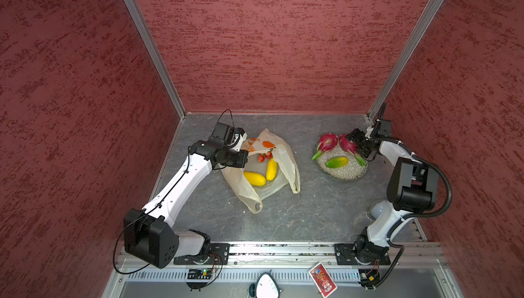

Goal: Take fruits out of the plastic bag
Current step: Place the fake fruit on the plate.

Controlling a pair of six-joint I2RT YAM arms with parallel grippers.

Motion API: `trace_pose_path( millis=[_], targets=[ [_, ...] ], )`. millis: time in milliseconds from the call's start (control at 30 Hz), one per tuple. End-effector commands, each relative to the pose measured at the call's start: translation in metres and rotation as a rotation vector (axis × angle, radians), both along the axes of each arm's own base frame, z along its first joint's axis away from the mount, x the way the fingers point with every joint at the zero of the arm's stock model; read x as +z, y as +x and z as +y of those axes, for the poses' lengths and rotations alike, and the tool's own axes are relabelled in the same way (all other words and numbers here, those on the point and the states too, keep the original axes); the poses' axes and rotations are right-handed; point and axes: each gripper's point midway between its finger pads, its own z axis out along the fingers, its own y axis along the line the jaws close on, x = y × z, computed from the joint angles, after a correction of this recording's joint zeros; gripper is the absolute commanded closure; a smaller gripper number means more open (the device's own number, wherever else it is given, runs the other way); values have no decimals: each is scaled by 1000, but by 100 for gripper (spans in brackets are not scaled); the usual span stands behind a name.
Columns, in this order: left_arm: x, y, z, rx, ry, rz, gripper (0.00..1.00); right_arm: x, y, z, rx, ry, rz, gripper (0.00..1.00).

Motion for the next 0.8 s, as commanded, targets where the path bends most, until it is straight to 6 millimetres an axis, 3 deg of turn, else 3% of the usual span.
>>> trace_pose_path(
  millis=[0,267,433,533,633,700,767],
  targets=[
    [5,-1,1,-9,-4,-13,100,9,14,-1,36,-6,-42,7],
    [3,-3,3,-4,7,-5,100,21,15,-11,9,-61,-45,7],
    [6,-4,3,-1,0,-6,100,52,1,-27,-49,-179,-67,6],
    [6,-5,2,-1,-9,-3,100,77,-15,-24,-65,-197,-113,6],
    [3,-8,2,-1,-11,12,100,102,-34,0,-18,-191,-203,11],
    [0,-10,1,0,-19,26,100,123,-45,33,56,-209,-264,13],
    [0,-13,-1,2,-39,33,100,143,-57,78,170,-262,-298,13]
  ],
)
